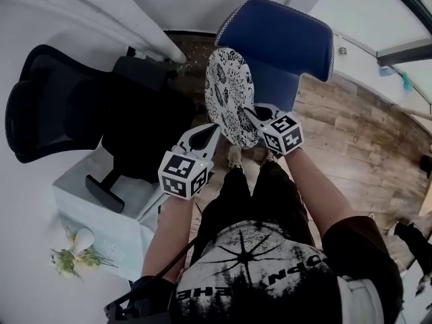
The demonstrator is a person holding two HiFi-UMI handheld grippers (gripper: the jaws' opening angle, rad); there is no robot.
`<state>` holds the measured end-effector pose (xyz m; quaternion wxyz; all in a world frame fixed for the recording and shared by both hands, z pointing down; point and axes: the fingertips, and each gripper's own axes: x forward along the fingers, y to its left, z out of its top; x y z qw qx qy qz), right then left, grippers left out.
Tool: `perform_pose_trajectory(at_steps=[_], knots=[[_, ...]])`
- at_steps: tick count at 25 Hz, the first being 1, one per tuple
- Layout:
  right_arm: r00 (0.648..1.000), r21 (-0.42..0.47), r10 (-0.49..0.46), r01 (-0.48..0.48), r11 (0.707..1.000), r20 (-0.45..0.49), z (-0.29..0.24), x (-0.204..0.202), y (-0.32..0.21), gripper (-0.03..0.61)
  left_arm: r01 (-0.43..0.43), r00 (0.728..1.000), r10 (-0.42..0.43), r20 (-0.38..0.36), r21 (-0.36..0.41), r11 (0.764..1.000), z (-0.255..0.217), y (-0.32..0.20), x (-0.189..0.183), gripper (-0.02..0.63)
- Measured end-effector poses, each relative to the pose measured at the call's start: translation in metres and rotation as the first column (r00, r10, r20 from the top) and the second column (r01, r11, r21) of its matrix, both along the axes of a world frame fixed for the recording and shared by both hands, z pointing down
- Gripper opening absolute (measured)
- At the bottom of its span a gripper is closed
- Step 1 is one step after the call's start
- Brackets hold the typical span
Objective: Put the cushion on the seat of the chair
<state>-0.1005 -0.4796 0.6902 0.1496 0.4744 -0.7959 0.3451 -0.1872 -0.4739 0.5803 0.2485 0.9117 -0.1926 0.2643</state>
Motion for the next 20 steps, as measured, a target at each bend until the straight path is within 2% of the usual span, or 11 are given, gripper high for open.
perform_pose_trajectory(at_steps=[5, 9, 12, 16, 20], knots=[[0.997, -0.067, 0.073, -0.074, 0.995, -0.029, 0.032, 0.046, 0.022, 0.031, -0.017, 1.0, 0.017, 0.0, -0.044, 0.999, 0.022, 0.011, 0.034, 0.015], [0.987, -0.127, 0.099, -0.115, 0.985, -0.122, 0.07, 0.085, 0.037, 0.031, -0.019, 1.0, 0.018, -0.021, -0.076, 0.997, 0.037, 0.012, 0.067, 0.015], [0.981, -0.172, 0.12, -0.147, 0.974, -0.155, 0.096, 0.104, 0.044, 0.031, -0.013, 0.999, 0.008, -0.05, -0.097, 0.995, 0.046, 0.011, 0.092, 0.015], [0.974, -0.227, 0.132, -0.173, 0.958, -0.185, 0.136, 0.128, 0.051, 0.031, -0.039, 0.999, 0.038, -0.021, -0.077, 0.996, 0.071, 0.013, 0.116, 0.015], [0.972, -0.289, 0.156, -0.203, 0.935, -0.176, 0.172, 0.143, 0.053, 0.031, -0.047, 0.999, 0.049, 0.011, -0.087, 0.995, 0.093, 0.01, 0.121, 0.015]])
